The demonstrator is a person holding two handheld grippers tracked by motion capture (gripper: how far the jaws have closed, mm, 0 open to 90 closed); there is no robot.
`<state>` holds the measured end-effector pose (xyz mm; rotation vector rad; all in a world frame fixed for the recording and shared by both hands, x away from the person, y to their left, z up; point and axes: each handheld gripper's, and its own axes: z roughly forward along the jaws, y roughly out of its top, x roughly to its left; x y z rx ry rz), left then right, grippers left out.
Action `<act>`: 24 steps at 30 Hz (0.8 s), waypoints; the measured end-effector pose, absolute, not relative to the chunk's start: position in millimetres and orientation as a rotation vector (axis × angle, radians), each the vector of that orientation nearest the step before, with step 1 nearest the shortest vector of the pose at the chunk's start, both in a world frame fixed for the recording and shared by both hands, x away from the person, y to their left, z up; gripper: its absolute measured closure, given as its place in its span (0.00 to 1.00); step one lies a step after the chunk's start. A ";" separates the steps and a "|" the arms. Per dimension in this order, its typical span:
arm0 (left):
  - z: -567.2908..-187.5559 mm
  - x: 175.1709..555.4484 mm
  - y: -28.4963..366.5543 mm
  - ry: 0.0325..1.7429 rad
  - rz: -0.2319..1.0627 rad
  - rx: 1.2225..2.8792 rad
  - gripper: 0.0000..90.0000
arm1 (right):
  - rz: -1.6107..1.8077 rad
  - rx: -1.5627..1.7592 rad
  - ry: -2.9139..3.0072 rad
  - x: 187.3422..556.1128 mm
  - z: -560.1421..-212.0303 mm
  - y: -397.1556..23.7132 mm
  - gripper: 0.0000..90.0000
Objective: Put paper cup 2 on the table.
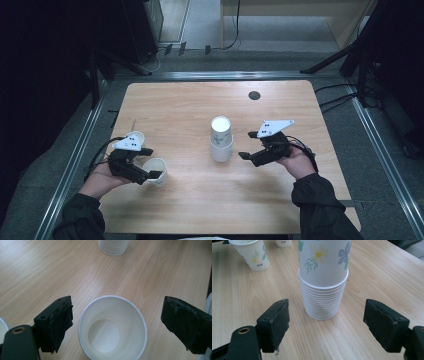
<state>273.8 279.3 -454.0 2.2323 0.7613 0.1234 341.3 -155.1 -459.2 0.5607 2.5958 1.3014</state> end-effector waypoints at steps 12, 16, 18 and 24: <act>-434.7 274.2 276.3 0.828 0.154 2.173 0.13 | 1.292 0.549 2.606 340.4 -460.2 -153.8 0.24; -429.8 275.7 270.0 0.829 0.150 2.161 0.13 | 1.289 0.554 2.606 339.2 -460.9 -154.5 0.24; -427.8 277.2 265.9 0.826 0.158 2.161 0.13 | 1.289 0.549 2.609 337.5 -461.4 -155.2 0.24; -424.8 283.2 252.3 0.812 0.151 2.166 0.13 | 1.279 0.544 2.609 330.4 -462.1 -157.7 0.24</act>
